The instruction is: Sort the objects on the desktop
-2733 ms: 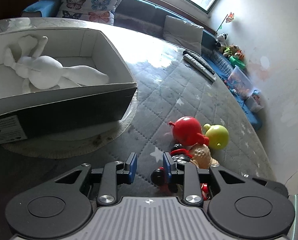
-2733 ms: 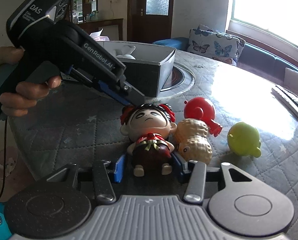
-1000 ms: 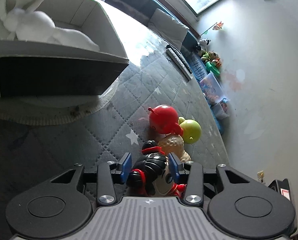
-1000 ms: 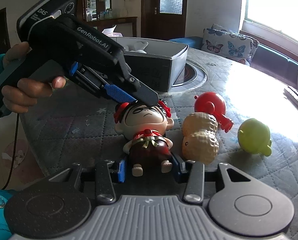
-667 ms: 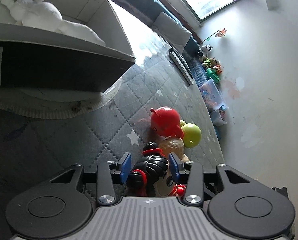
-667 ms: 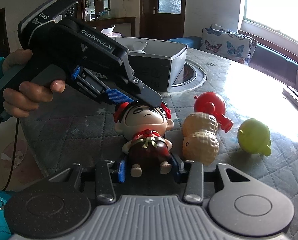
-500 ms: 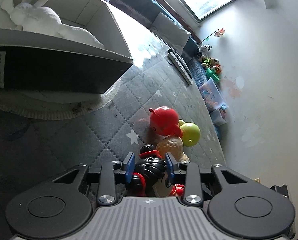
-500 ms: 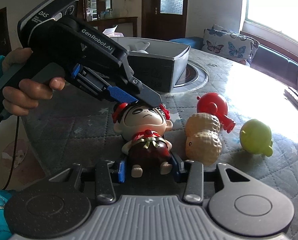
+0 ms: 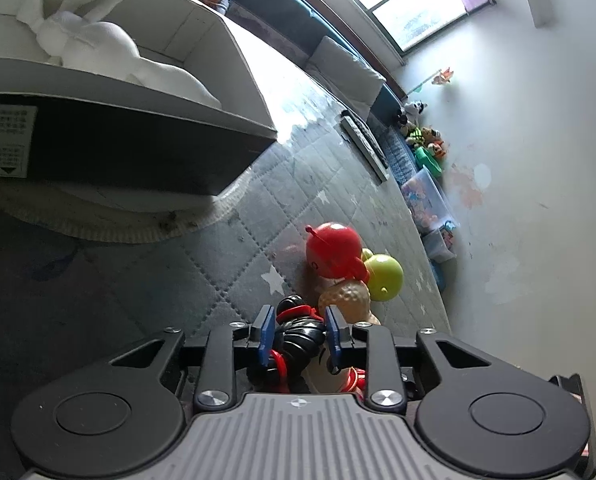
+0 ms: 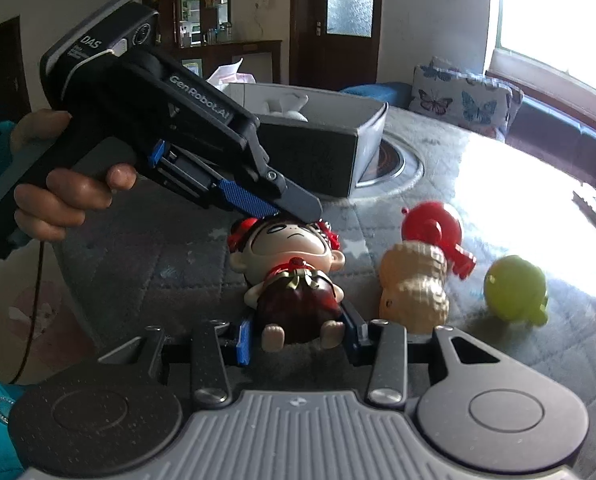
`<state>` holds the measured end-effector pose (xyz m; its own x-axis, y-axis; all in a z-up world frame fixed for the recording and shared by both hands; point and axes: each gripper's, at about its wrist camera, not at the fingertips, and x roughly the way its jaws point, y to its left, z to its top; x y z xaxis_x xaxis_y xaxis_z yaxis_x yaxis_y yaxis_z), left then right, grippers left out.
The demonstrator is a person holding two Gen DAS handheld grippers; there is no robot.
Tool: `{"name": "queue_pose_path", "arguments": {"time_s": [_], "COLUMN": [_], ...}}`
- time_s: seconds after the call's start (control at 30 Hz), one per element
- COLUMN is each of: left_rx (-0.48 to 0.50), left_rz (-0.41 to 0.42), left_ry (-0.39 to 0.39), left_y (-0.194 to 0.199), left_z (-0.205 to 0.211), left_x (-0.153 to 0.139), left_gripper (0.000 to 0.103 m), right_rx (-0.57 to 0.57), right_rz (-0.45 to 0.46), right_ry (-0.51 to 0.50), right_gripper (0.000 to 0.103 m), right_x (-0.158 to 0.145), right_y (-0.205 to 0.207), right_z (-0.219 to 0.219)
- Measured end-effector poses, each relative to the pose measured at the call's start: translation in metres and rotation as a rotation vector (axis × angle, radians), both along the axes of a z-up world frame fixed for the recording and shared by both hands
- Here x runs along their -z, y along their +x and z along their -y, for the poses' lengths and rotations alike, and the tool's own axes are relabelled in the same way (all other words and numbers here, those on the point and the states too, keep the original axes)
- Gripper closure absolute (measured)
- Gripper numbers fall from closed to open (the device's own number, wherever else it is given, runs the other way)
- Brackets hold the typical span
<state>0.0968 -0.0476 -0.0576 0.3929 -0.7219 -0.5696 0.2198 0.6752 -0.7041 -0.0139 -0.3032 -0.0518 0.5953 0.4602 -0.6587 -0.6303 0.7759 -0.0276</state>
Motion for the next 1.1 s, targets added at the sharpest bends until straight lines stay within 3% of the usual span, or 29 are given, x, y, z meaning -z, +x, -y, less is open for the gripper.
{"name": "queue_pose_path", "arguments": {"time_s": [0.2,0.57,0.77,1.1], "left_rx": [-0.019,-0.047,-0.044,-0.055], "left_rz": [0.01,-0.105,-0.107,-0.036], "left_ry": [0.018,-0.008,0.006,0.028], "left_y": [-0.004,0.014,0.02,0.007], "left_z": [-0.002,0.005,0.014,0.013], "left_x": [-0.002,0.008,0.014,0.005], "left_gripper": [0.073,0.066,0.068,0.074], "right_rx": [-0.009,-0.01,-0.01,-0.025], "right_rz": [-0.003,-0.008,-0.013,-0.002], "right_ry": [-0.016,-0.025,-0.013,-0.012], "right_gripper": [0.061,0.061,0.061,0.061], "right_x": [0.004,0.007,0.008,0.003], "right_y": [0.002,0.004,0.006,0.003], "right_z": [-0.005,-0.005,-0.003,-0.006]}}
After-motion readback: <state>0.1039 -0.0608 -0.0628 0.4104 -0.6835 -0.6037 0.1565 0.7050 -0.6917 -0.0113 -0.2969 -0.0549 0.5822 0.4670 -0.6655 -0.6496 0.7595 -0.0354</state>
